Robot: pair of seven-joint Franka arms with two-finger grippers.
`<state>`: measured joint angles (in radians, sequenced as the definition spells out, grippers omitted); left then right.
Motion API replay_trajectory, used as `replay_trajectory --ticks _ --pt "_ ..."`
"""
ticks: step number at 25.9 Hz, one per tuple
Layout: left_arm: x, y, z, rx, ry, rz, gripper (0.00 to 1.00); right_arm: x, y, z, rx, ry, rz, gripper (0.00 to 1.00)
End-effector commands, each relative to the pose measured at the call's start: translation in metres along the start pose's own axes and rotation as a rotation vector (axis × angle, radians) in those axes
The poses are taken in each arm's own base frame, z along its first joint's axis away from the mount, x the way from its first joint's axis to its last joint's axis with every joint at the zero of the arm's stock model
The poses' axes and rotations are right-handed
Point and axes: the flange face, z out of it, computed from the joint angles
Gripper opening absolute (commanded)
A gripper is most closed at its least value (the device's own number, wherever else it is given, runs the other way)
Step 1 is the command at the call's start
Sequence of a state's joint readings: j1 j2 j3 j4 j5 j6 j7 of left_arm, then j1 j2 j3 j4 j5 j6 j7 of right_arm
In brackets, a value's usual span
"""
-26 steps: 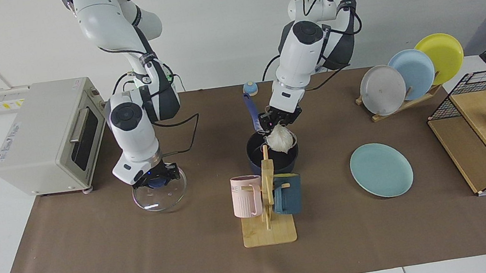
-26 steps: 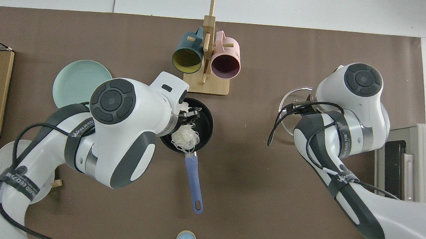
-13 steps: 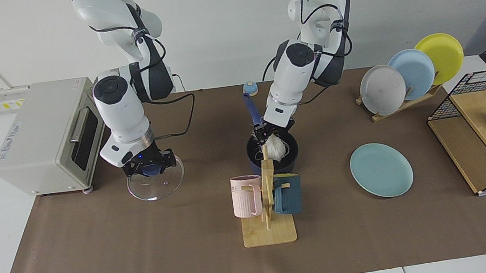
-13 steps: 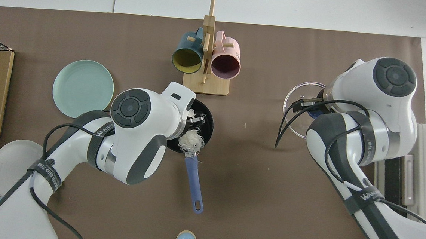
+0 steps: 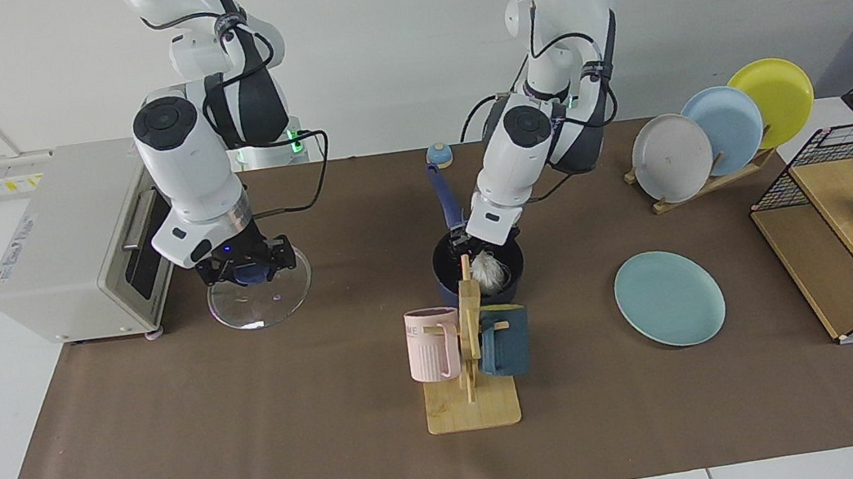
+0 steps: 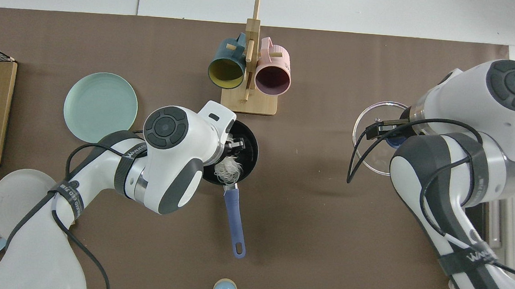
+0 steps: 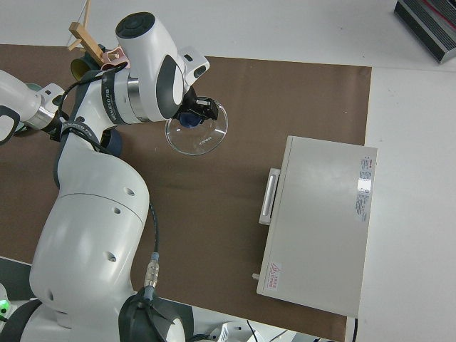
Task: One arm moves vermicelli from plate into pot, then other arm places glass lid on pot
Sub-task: 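Carry the vermicelli with the left gripper over the black saucepan, then release the vermicelli into the saucepan and withdraw the left gripper, then carry the glass lid with the right gripper over the saucepan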
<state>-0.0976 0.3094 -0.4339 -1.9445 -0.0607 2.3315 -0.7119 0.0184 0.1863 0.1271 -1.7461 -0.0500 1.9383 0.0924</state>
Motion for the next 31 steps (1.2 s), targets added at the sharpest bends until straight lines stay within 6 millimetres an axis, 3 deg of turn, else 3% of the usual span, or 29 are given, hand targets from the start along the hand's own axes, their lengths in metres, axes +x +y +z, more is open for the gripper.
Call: replay_trajectory --ticks 1,3,8,11,14,18,25,31 --pt "0.003 -0.004 0.002 0.008 0.031 0.011 0.89 -0.004 -0.004 -0.01 0.039 -0.005 -0.037 0.0" --pt "0.005 -0.006 0.002 0.014 0.032 0.01 0.99 -0.004 -0.011 -0.011 0.041 -0.003 -0.041 0.0" --pt "0.011 -0.007 -0.019 0.032 0.025 0.003 0.99 -0.005 -0.019 -0.013 0.041 0.0 -0.044 0.0" --pt "0.027 -0.016 -0.054 0.074 0.006 -0.013 0.99 -0.007 -0.036 -0.015 0.047 0.002 -0.051 0.0" --pt "0.038 -0.031 -0.105 0.088 0.043 -0.01 0.99 -0.01 -0.053 -0.018 0.05 0.005 -0.028 0.0" --pt "0.044 -0.059 -0.146 0.114 0.064 -0.001 1.0 -0.016 -0.089 -0.024 0.05 0.013 0.005 0.0" --pt "0.059 -0.132 -0.212 0.152 0.064 0.069 1.0 -0.037 -0.166 -0.033 0.05 0.024 0.076 0.0" --pt "0.06 -0.189 -0.257 0.164 0.037 0.152 1.0 -0.055 -0.213 -0.033 0.039 0.027 0.115 0.0"
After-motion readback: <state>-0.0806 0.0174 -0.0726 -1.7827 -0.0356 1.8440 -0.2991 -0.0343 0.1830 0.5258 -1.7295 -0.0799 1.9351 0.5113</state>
